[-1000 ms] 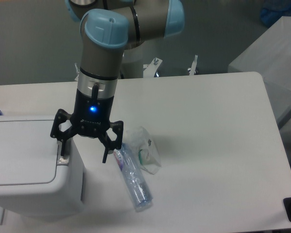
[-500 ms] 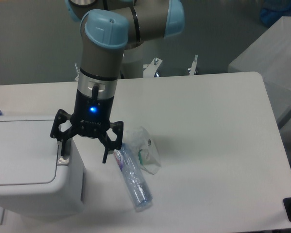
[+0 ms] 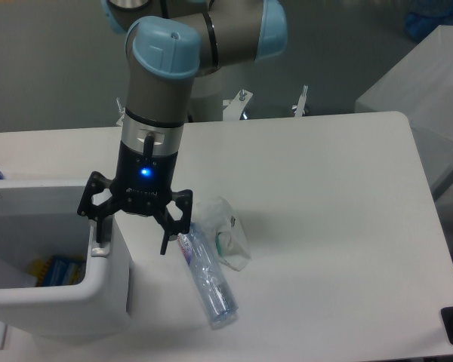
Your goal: Open the trash can
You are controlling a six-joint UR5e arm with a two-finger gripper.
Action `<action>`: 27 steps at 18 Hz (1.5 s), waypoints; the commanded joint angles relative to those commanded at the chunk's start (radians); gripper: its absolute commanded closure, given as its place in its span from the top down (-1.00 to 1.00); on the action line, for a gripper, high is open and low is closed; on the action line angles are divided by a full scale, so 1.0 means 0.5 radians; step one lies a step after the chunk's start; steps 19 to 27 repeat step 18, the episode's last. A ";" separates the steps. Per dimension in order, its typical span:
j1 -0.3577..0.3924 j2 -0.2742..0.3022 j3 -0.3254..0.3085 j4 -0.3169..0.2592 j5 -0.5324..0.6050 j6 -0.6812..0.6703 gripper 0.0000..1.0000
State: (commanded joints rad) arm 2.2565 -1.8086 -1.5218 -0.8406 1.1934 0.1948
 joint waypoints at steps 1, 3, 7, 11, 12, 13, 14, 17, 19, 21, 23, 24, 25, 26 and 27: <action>0.000 0.003 0.006 0.000 0.000 0.003 1.00; 0.009 0.012 0.067 -0.003 0.003 0.024 1.00; 0.141 0.024 0.215 -0.052 0.095 0.076 1.00; 0.205 0.025 0.224 -0.104 0.486 0.343 1.00; 0.227 0.028 0.218 -0.150 0.603 0.471 1.00; 0.239 0.028 0.218 -0.214 0.671 0.624 1.00; 0.251 0.028 0.230 -0.291 0.717 0.784 1.00; 0.316 0.025 0.221 -0.350 0.794 1.101 1.00; 0.325 0.022 0.221 -0.350 0.810 1.120 1.00; 0.325 0.022 0.221 -0.350 0.810 1.120 1.00; 0.325 0.022 0.221 -0.350 0.810 1.120 1.00; 0.325 0.022 0.221 -0.350 0.810 1.120 1.00; 0.325 0.022 0.221 -0.350 0.810 1.120 1.00; 0.325 0.022 0.221 -0.350 0.810 1.120 1.00; 0.325 0.022 0.221 -0.350 0.810 1.120 1.00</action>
